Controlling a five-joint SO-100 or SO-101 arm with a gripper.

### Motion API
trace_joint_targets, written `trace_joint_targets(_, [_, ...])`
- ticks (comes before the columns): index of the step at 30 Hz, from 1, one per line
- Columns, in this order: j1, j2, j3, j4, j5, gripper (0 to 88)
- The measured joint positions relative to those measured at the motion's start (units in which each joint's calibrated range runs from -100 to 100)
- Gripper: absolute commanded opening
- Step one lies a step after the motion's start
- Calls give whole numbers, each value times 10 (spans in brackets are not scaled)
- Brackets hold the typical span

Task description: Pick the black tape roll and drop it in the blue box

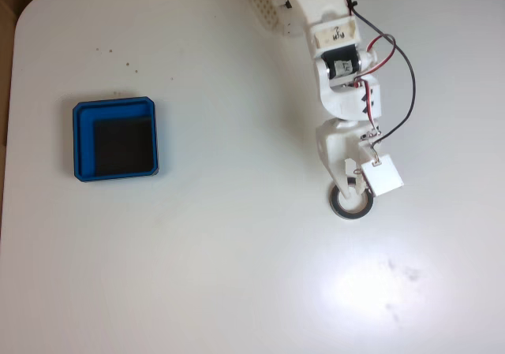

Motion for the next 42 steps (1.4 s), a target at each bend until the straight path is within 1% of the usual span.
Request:
trace_joint_targets(4, [0,54,-54,13,0,15])
trace_joint_targets(10, [0,127,-148,137,2,24])
trace_joint_targets(13, [0,163,-192,181,3,75])
trace_joint_targets(18, [0,217,-226,198,3,182])
trace_joint_targets(22, [-1,250,-251,200,3,224])
trace_joint_targets(27, [1,285,-279,200,3,226])
trace_joint_targets(37, [15,285,-281,201,3,224])
trace_joint_targets(40, [25,285,-281,202,17,223])
trace_joint_targets(42, [25,285,-281,202,38,220])
